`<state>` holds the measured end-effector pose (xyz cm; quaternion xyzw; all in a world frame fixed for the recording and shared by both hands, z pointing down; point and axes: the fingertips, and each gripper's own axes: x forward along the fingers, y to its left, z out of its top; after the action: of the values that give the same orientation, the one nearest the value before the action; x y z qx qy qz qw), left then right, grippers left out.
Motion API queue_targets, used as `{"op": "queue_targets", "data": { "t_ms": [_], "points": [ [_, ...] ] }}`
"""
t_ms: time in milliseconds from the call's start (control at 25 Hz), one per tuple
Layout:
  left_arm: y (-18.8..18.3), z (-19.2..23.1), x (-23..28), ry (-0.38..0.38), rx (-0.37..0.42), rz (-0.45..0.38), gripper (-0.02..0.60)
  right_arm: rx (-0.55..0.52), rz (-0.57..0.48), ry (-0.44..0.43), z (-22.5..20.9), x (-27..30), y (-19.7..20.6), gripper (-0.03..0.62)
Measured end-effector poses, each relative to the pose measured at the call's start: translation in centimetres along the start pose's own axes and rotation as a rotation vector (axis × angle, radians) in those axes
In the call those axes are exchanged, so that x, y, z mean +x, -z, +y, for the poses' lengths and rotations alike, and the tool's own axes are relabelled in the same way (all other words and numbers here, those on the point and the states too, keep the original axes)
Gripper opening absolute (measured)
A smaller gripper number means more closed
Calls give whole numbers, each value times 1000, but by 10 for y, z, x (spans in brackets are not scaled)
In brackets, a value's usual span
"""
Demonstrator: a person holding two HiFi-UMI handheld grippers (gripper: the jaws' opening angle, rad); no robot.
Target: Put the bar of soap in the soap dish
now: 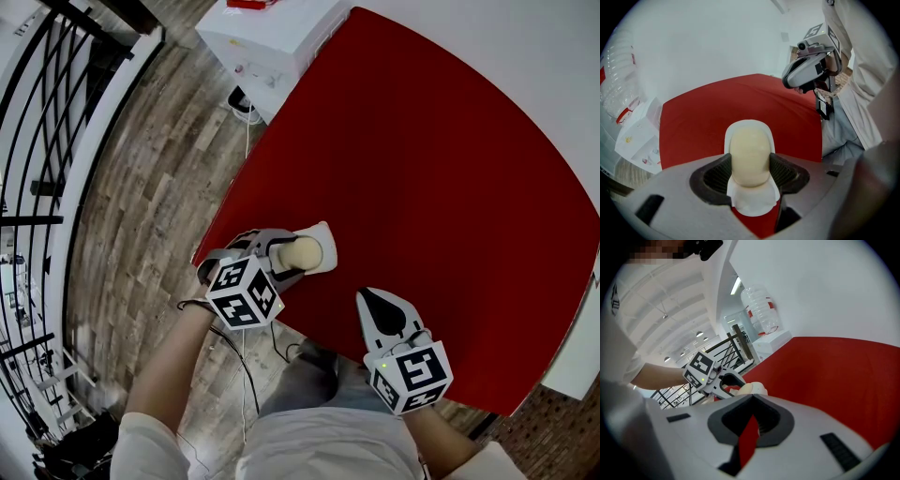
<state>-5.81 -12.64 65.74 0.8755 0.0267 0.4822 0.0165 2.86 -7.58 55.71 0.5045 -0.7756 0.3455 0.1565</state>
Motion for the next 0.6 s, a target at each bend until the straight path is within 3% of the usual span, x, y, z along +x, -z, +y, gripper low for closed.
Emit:
{"op": "queue_targets", "data": {
  "t_ms": [600],
  "points": [
    [1,-2,-1,21,22,-10,264,1,5,-6,1,3,4,5]
  ]
}}
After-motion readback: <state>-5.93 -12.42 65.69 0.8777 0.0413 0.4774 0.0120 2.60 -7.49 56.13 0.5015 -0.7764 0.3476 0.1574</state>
